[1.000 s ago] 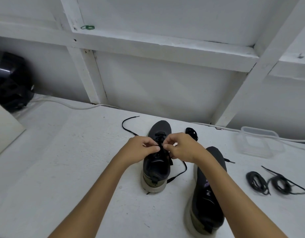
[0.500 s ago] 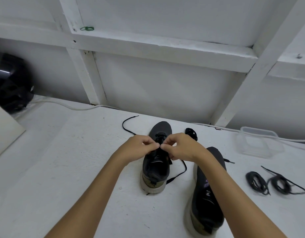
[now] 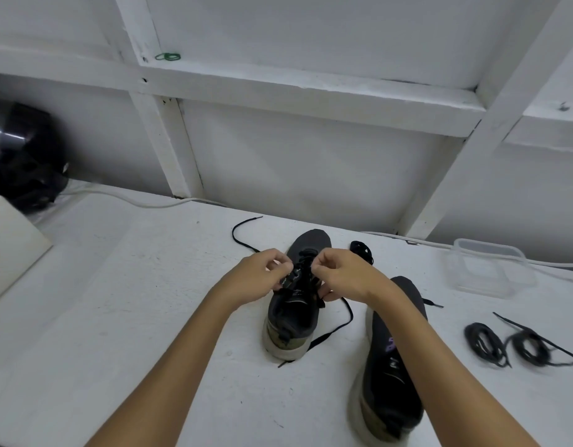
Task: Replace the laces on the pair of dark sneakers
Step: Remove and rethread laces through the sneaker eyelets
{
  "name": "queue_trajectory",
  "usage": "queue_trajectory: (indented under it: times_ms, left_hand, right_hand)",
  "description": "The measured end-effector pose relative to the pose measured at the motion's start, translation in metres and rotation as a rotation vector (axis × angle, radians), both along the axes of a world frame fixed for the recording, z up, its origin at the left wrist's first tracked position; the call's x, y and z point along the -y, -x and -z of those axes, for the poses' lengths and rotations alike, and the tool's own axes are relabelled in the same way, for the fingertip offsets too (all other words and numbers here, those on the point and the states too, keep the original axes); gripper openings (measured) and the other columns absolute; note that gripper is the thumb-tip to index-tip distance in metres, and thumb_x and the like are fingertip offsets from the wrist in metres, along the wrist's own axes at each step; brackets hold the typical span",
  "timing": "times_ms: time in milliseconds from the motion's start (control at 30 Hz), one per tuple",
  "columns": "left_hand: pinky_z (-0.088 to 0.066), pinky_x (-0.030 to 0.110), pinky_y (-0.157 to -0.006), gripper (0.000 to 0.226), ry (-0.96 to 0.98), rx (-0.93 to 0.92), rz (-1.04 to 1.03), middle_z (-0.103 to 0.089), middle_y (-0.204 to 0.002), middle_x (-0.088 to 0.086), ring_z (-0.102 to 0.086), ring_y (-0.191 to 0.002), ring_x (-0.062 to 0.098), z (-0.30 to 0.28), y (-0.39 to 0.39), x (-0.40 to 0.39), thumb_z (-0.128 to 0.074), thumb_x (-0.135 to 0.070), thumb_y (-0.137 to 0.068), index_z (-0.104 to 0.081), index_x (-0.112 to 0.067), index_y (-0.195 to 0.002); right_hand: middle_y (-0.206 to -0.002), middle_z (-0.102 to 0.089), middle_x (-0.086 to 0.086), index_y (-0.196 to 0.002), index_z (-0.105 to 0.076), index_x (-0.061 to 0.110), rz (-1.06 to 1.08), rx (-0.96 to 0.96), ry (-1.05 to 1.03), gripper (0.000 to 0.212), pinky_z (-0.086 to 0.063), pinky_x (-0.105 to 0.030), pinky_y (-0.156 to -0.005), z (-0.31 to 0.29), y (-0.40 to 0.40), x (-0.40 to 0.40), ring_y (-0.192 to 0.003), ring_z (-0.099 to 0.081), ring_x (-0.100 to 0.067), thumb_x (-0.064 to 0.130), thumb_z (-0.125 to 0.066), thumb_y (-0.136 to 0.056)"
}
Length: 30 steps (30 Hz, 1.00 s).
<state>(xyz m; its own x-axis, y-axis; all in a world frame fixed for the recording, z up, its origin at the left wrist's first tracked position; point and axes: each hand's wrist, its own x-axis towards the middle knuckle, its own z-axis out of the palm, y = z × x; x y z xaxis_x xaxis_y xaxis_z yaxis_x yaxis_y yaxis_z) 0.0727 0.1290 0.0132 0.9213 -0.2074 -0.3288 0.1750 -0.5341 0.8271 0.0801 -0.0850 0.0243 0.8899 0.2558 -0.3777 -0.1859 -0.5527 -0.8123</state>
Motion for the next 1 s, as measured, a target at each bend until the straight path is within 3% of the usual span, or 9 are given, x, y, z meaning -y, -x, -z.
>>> queue_trajectory:
  times_ms: [100, 233, 367, 633, 767, 1000]
  left_hand:
    - [-0.047, 0.019, -0.067, 0.015, -0.09, 0.065, 0.056, -0.07, -0.094, -0.011, -0.07, -0.076, 0.002, -0.006, -0.005, 0.007, -0.062, -0.04, -0.095, -0.069, -0.038, -0.108]
    - [-0.048, 0.019, -0.069, 0.011, -0.112, 0.055, 0.054, -0.071, -0.091, -0.012, -0.07, -0.074, 0.0, -0.005, -0.008, 0.009, -0.06, -0.026, -0.098, -0.067, -0.034, -0.094]
    - [-0.045, 0.021, -0.068, 0.008, -0.067, -0.041, -0.006, -0.071, -0.097, -0.01, -0.069, -0.08, 0.0, 0.001, -0.005, 0.009, -0.057, -0.028, -0.1, -0.064, -0.03, -0.098]
    - [-0.042, 0.026, -0.067, 0.011, -0.021, -0.084, -0.081, -0.074, -0.092, -0.01, -0.073, -0.075, 0.001, -0.001, -0.001, 0.005, -0.053, -0.025, -0.1, -0.064, -0.025, -0.097]
    - [-0.042, 0.027, -0.068, 0.014, -0.002, -0.101, -0.101, -0.073, -0.096, -0.009, -0.073, -0.075, 0.001, 0.0, 0.002, 0.003, -0.049, -0.026, -0.1, -0.062, -0.023, -0.097]
    - [-0.044, 0.023, -0.064, 0.01, -0.07, -0.027, -0.019, -0.07, -0.095, -0.012, -0.071, -0.071, -0.003, -0.006, -0.003, 0.01, -0.053, -0.03, -0.097, -0.062, -0.033, -0.095]
  right_hand:
    - [-0.088, -0.074, -0.003, -0.098, -0.066, 0.02, -0.006, 0.007, 0.018, 0.014, -0.061, -0.025, -0.065, -0.001, -0.001, -0.001, -0.073, -0.076, -0.012, 0.026, -0.053, -0.101]
    - [-0.088, -0.074, -0.006, -0.097, -0.063, 0.014, 0.03, -0.009, -0.02, 0.019, -0.063, -0.03, -0.069, 0.002, 0.002, 0.002, -0.075, -0.076, -0.015, 0.025, -0.049, -0.105]
    - [-0.088, -0.072, -0.004, -0.097, -0.06, 0.013, 0.065, -0.046, -0.079, 0.02, -0.058, -0.023, -0.064, 0.005, 0.005, 0.005, -0.074, -0.075, -0.012, 0.023, -0.046, -0.107]
    - [-0.098, -0.071, -0.008, -0.105, -0.056, 0.004, 0.068, -0.054, -0.083, 0.023, -0.061, -0.027, -0.07, 0.008, 0.007, 0.004, -0.077, -0.075, -0.014, 0.021, -0.042, -0.108]
    - [-0.1, -0.073, -0.007, -0.097, -0.056, 0.011, 0.095, -0.103, -0.135, 0.023, -0.059, -0.023, -0.067, 0.007, 0.01, 0.002, -0.077, -0.076, -0.012, 0.023, -0.039, -0.107]
    - [-0.086, -0.075, 0.001, -0.098, -0.067, 0.02, 0.035, -0.008, -0.03, 0.023, -0.062, -0.027, -0.067, 0.0, 0.005, -0.001, -0.076, -0.075, -0.013, 0.042, -0.06, -0.098]
